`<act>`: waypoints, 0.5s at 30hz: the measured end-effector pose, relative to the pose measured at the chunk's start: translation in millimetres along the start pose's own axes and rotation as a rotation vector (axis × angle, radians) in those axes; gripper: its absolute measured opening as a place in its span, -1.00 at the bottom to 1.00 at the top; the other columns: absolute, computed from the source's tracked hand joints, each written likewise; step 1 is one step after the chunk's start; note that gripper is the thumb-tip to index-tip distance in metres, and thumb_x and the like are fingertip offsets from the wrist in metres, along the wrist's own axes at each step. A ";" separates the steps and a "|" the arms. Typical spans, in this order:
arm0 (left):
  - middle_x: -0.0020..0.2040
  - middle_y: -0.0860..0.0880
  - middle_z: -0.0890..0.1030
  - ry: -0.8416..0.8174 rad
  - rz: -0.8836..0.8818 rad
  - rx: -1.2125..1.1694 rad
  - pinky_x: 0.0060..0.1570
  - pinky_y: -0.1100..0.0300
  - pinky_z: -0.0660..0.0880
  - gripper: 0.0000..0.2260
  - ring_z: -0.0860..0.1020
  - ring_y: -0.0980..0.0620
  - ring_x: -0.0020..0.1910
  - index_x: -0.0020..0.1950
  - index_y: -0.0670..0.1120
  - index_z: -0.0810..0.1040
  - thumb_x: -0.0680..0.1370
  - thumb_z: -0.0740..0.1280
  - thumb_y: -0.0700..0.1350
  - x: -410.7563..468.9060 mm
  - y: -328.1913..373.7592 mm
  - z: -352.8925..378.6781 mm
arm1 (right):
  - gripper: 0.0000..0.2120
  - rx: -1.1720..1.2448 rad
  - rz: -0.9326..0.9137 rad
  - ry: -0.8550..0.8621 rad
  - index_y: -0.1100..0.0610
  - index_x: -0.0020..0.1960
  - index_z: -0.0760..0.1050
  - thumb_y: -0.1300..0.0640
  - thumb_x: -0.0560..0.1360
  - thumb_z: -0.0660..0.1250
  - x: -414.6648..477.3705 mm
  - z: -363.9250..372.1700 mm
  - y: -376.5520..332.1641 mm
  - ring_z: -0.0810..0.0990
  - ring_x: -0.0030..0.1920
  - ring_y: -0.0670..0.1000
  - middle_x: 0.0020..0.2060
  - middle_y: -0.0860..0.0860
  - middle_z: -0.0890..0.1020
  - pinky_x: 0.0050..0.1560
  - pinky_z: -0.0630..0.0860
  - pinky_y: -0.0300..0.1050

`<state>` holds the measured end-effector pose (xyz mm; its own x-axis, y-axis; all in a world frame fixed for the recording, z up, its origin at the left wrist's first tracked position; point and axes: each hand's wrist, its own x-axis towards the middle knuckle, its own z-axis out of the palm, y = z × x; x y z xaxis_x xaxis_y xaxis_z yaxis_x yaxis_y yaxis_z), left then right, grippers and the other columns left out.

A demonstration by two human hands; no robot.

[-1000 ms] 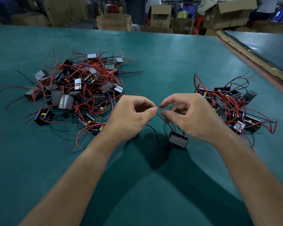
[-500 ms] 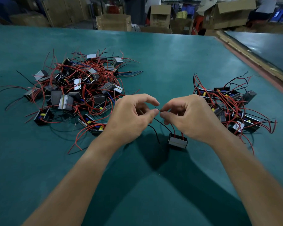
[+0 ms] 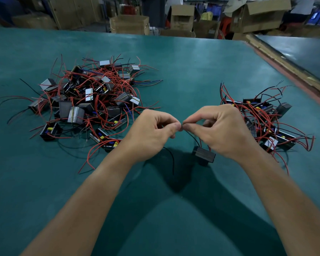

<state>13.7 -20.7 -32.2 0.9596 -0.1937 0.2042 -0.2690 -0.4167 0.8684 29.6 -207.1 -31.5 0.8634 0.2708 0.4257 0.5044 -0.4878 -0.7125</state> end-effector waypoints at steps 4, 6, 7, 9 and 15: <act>-0.45 0.07 0.55 -0.018 -0.096 -0.153 -0.48 0.26 0.28 -0.83 0.35 0.08 -0.50 -0.19 -0.13 0.64 0.58 0.33 -0.24 -1.2 1.5 -1.8 | -0.91 -0.039 -0.004 0.029 0.01 -0.23 0.67 0.13 0.41 0.55 -0.9 -0.1 -4.1 0.35 -0.59 -0.13 -0.53 -0.29 0.53 -0.50 0.18 -0.46; -0.44 0.07 0.57 -0.021 -0.117 -0.203 -0.49 0.32 0.31 -0.82 0.35 0.10 -0.50 -0.18 -0.12 0.65 0.59 0.33 -0.23 -1.8 1.9 -2.0 | -0.91 -0.065 0.011 0.021 0.02 -0.22 0.66 0.15 0.43 0.52 -0.5 -0.5 -4.2 0.40 -0.57 -0.16 -0.52 -0.33 0.52 -0.48 0.23 -0.45; -0.43 0.07 0.57 -0.024 -0.124 -0.213 -0.49 0.35 0.32 -0.82 0.35 0.11 -0.50 -0.17 -0.12 0.65 0.59 0.32 -0.23 -1.8 1.8 -2.1 | -0.91 -0.070 0.023 0.011 0.02 -0.22 0.66 0.16 0.44 0.51 -0.2 -1.1 -3.7 0.42 -0.55 -0.16 -0.51 -0.32 0.53 -0.46 0.25 -0.45; -0.43 0.07 0.59 -0.024 -0.133 -0.198 -0.48 0.36 0.34 -0.83 0.36 0.12 -0.50 -0.16 -0.13 0.66 0.59 0.33 -0.22 -1.3 0.9 -2.0 | -0.90 -0.075 0.043 -0.009 0.02 -0.23 0.65 0.16 0.45 0.50 0.3 -1.9 -2.9 0.44 -0.52 -0.15 -0.48 -0.29 0.55 -0.43 0.27 -0.43; -0.44 0.05 0.59 0.010 -0.151 -0.169 -0.48 0.34 0.35 -0.86 0.38 0.12 -0.53 -0.19 -0.18 0.66 0.55 0.40 -0.18 -0.6 -1.4 -1.9 | -0.86 -0.086 0.043 -0.038 0.01 -0.26 0.60 0.16 0.45 0.47 -1.0 -0.8 -5.2 0.54 -0.45 -0.03 -0.43 -0.12 0.60 -0.38 0.41 -0.24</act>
<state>13.7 -18.3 -32.7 0.9889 -0.1309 0.0699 -0.1051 -0.2852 0.9527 26.2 -205.5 -27.8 0.8851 0.2785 0.3729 0.4648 -0.5689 -0.6784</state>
